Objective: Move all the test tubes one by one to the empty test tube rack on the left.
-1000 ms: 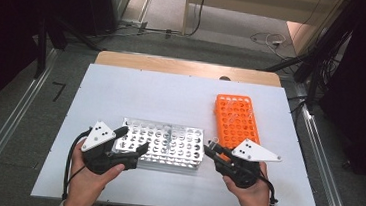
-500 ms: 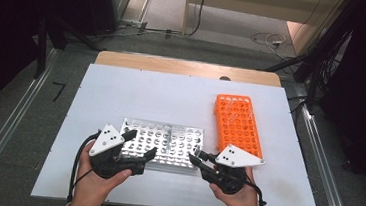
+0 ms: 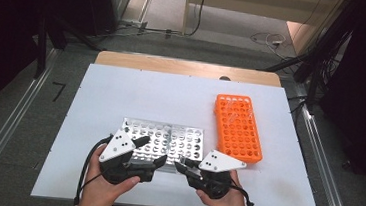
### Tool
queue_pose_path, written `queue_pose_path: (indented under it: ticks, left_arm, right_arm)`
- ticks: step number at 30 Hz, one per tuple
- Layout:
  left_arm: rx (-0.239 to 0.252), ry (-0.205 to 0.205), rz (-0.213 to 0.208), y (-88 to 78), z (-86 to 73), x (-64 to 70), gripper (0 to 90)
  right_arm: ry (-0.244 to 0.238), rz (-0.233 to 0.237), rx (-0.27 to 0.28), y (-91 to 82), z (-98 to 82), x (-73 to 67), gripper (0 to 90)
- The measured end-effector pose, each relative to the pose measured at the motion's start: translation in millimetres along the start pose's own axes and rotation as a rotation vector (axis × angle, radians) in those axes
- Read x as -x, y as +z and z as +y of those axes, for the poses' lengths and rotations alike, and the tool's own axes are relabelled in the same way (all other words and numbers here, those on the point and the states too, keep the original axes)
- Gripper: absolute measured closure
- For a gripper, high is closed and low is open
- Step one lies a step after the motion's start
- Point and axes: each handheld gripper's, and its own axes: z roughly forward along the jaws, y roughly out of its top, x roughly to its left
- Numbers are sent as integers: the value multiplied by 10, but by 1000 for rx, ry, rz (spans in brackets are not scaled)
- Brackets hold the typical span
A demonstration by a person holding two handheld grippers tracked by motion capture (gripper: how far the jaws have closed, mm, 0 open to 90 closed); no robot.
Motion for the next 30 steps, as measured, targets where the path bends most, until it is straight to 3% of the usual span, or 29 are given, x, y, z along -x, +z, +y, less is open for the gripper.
queue_pose_path:
  ticks: [13, 14, 22, 28, 30]
  left_arm:
    - [-40, 59, -112, 173, -41, 233, 488]
    - [-46, 63, -116, 189, -50, 242, 544]
    - [-61, 86, -100, 249, -96, 256, 720]
    - [-56, 95, -89, 242, -94, 242, 753]
    - [-54, 91, -92, 238, -90, 232, 757]
  right_arm:
    - [-22, 34, -29, 170, -25, -117, 732]
    - [-22, 37, -29, 178, -21, -140, 732]
    - [-25, 44, -25, 182, -20, -159, 732]
    - [-23, 48, -28, 182, -20, -162, 728]
    - [-16, 50, -21, 181, -19, -167, 646]
